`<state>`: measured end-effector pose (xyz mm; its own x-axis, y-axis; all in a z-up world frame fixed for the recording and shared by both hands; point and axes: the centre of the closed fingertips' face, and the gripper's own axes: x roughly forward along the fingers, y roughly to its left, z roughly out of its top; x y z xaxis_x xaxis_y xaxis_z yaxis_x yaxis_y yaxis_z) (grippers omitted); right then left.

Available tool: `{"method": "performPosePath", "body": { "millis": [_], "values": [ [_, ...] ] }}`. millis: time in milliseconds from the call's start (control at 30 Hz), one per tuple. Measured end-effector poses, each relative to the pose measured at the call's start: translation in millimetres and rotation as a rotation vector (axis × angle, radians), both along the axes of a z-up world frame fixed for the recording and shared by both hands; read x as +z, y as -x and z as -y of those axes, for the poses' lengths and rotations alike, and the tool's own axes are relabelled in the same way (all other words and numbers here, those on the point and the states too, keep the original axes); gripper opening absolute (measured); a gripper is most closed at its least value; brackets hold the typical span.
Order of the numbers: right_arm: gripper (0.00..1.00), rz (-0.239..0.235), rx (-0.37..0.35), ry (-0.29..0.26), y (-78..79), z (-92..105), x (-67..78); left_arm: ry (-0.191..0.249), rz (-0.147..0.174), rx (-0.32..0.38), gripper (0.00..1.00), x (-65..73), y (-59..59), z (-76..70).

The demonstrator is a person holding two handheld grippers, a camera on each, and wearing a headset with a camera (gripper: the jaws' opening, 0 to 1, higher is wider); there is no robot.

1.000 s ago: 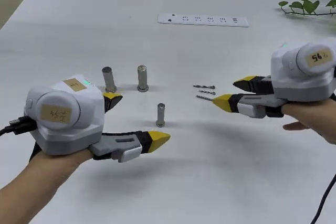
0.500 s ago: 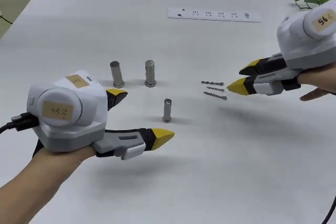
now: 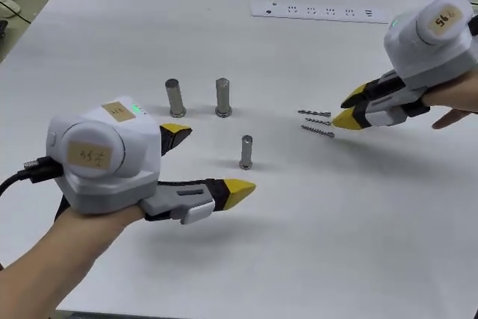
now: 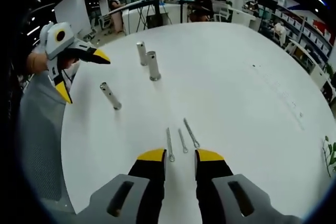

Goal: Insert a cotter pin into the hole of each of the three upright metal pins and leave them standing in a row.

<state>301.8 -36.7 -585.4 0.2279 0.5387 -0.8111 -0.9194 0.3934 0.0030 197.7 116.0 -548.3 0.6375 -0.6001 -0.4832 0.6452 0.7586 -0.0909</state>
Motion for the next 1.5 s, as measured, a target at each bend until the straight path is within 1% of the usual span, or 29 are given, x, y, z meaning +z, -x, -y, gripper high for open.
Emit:
{"method": "performPosePath", "body": {
  "millis": [100,133,167,233,333,433,500,600,700,733,800,867,933,1033,1167,1300,1367,1500],
  "values": [
    [0.14,-0.001,0.011,0.011,-0.8,-1.4,-5.2,0.005,-0.003,0.005,0.69,-0.9,0.0,-0.6],
    [0.13,-0.002,0.020,0.013,-3.9,0.9,-11.8,0.005,-0.004,0.007,0.68,-1.2,0.1,-0.7],
    [0.13,-0.002,0.020,0.016,-5.2,1.2,-13.9,0.004,-0.004,0.009,0.68,-1.7,0.3,-1.1],
    [0.12,-0.008,0.021,0.018,-5.9,-0.2,-15.8,0.004,-0.005,0.011,0.67,-2.2,0.6,-1.4],
    [0.11,-0.012,0.028,0.025,-1.5,-3.1,-18.4,-0.002,-0.005,0.015,0.66,-3.2,0.5,-2.5],
    [0.09,-0.008,0.040,0.043,-4.5,-0.9,-24.6,-0.011,-0.005,0.018,0.64,-3.9,0.5,-3.5],
    [0.08,-0.008,0.038,0.046,-6.2,-2.2,-25.3,-0.017,-0.004,0.018,0.64,-4.3,0.4,-4.0],
    [0.07,-0.003,0.045,0.050,-4.7,-4.7,-25.6,-0.015,-0.005,0.016,0.62,-4.3,0.9,-3.5],
    [0.05,-0.001,0.044,0.044,-8.3,-5.8,-26.4,-0.018,-0.007,0.017,0.62,-4.8,1.4,-3.4],
    [0.05,-0.001,0.045,0.044,-7.1,-5.9,-26.6,-0.018,-0.008,0.018,0.62,-5.0,1.6,-3.3],
    [0.03,0.013,0.059,0.054,-8.6,-6.0,-27.2,-0.022,-0.007,0.019,0.61,-5.5,1.8,-3.5],
    [0.02,0.031,0.083,0.067,-8.3,-6.4,-26.9,-0.038,-0.006,0.016,0.61,-7.2,2.4,-4.2],
    [0.01,0.034,0.090,0.072,-7.4,-7.4,-26.4,-0.043,-0.008,0.014,0.61,-8.0,2.9,-4.2],
    [0.00,0.048,0.115,0.085,-9.3,-8.7,-27.4,-0.044,-0.010,0.011,0.61,-8.1,3.3,-4.0],
    [0.00,0.051,0.125,0.088,-10.6,-9.7,-27.6,-0.041,-0.010,0.011,0.60,-7.3,2.8,-4.3],
    [0.00,0.078,0.158,0.117,-7.3,-12.5,-26.7,-0.042,-0.010,0.007,0.60,-7.1,2.7,-4.3],
    [0.00,0.090,0.170,0.129,-8.3,-10.8,-26.3,-0.041,-0.010,0.004,0.60,-6.8,2.7,-3.9],
    [0.00,0.120,0.176,0.137,-9.0,-12.3,-23.5,-0.040,-0.008,0.002,0.60,-5.7,2.3,-3.3]
  ]
}}
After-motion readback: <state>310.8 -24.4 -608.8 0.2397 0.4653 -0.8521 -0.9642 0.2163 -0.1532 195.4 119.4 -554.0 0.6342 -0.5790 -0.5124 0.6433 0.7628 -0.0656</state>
